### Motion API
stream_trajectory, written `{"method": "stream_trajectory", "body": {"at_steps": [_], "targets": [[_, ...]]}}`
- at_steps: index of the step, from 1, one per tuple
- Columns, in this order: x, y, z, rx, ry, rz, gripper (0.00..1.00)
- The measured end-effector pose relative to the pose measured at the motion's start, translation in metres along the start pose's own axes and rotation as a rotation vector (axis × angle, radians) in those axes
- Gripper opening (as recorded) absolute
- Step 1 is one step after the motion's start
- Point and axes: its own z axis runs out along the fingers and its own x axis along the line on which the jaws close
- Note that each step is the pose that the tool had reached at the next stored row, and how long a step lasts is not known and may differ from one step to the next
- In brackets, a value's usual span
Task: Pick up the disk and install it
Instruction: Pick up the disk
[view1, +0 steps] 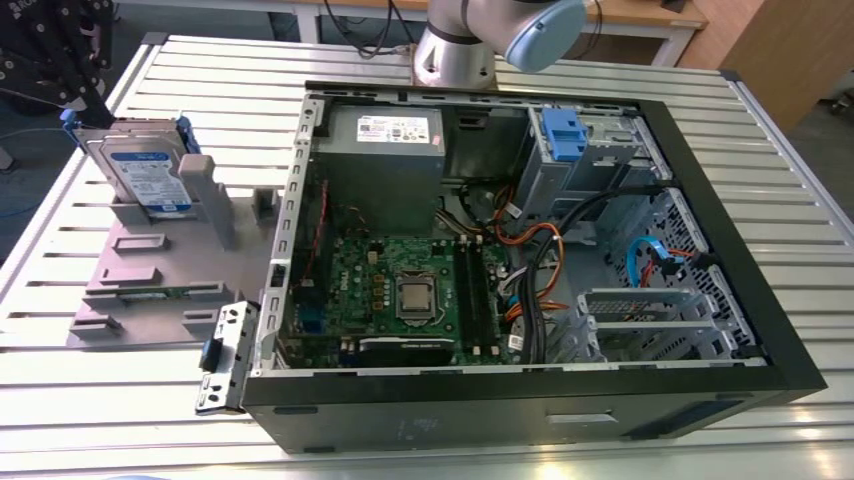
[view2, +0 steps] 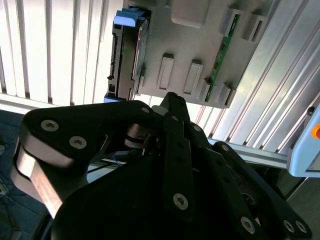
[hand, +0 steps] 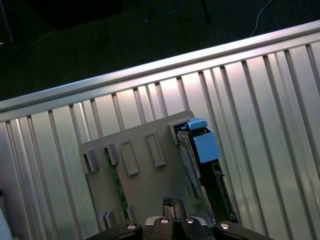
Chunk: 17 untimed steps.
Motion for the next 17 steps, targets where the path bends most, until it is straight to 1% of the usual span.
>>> {"method": "stream_trajectory", "body": {"at_steps": [17], "targets": [[0.0, 0.0, 0.0, 0.0001, 0.0003, -0.014, 0.11]]}}
